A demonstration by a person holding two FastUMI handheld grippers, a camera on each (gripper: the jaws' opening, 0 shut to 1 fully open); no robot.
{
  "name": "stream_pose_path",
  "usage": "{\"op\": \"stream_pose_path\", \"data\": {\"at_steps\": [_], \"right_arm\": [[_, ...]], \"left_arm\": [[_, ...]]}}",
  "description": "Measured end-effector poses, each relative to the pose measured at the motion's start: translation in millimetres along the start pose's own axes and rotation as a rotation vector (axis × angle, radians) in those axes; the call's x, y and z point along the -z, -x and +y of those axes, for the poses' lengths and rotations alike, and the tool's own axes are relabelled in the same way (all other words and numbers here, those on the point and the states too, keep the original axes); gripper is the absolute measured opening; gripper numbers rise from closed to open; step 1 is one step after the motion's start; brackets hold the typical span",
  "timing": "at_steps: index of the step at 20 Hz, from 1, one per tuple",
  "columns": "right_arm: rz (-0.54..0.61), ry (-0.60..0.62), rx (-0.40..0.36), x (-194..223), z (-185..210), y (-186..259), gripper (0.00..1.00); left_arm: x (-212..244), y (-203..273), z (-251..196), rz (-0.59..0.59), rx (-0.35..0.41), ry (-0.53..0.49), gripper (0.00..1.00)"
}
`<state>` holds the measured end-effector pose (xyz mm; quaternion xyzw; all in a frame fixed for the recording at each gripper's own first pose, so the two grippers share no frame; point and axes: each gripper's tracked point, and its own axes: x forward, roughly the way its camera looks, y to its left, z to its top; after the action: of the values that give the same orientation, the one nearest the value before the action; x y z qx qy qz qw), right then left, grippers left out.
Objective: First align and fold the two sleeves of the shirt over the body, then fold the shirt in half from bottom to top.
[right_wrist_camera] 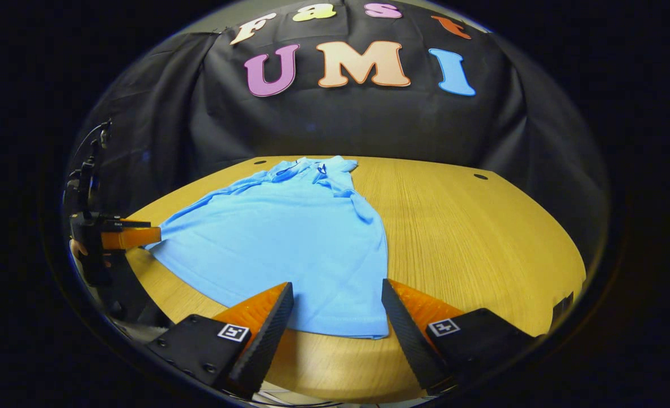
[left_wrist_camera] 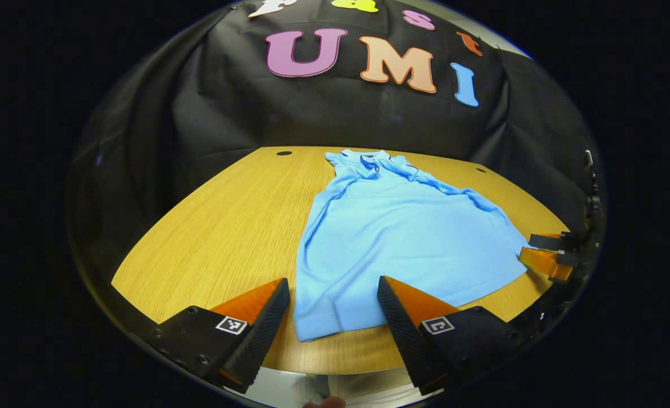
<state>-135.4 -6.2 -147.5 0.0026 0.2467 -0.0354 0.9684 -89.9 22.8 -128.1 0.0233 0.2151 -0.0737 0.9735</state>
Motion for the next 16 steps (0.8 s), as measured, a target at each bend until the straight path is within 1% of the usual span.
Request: {"op": "stream_pose_path", "data": {"at_steps": [2,3,5,6,7,8,9,10,11,12,13,14,15,16], "right_arm": [[-0.008,-0.005,-0.006,-0.5,1.1,-0.7,0.94],[-0.013,-0.017,-0.005,-0.8,-0.1,-1.1,0.98],[-0.019,-0.014,-0.013,0.3,1.6,-1.6,0.98],[-0.019,-0.020,-0.030,0.2,7.0,-2.7,0.98],[-0.026,-0.019,-0.039,0.7,10.5,-1.9,0.84],[-0.026,-0.014,-0.051,1.7,15.4,-2.2,0.80],[-0.029,-0.009,-0.064,1.2,20.3,-2.9,0.64],[-0.028,-0.006,-0.076,1.5,24.6,-3.3,0.53],[-0.030,-0.003,-0.090,1.6,28.0,-3.1,0.43],[-0.028,-0.004,-0.101,1.8,32.4,-4.4,0.36],[-0.029,-0.001,-0.106,1.6,33.9,-2.6,0.23],[-0.027,0.004,-0.109,2.4,34.4,-1.9,0.18],[-0.027,0.010,-0.108,3.0,34.8,-1.5,0.11],[-0.026,0.020,-0.106,3.1,35.9,-0.9,0.11]], "left_arm": [[2.4,-1.5,0.8,0.000,-0.013,-0.005,0.96],[2.1,-1.0,0.4,-0.009,-0.016,-0.017,0.96],[3.2,-1.0,-0.6,-0.017,-0.021,-0.035,0.95],[3.1,-2.5,-0.8,-0.013,-0.022,-0.030,0.96],[4.6,-2.5,-0.2,-0.013,-0.022,-0.024,0.96],[3.4,-1.6,-1.8,-0.016,-0.022,-0.022,0.95],[4.2,-1.9,-4.1,-0.014,-0.014,-0.028,0.93],[3.1,-2.4,-8.7,-0.022,-0.001,-0.028,0.92],[4.7,-2.2,-12.3,-0.021,0.008,-0.031,0.83],[4.1,-2.9,-15.2,-0.026,0.015,-0.037,0.80],[4.4,-2.4,-18.4,-0.023,0.023,-0.045,0.66],[4.1,-2.0,-20.6,-0.023,0.031,-0.045,0.61],[4.1,-3.6,-22.7,-0.022,0.039,-0.044,0.52],[3.9,-4.4,-24.4,-0.020,0.044,-0.042,0.48]]}}
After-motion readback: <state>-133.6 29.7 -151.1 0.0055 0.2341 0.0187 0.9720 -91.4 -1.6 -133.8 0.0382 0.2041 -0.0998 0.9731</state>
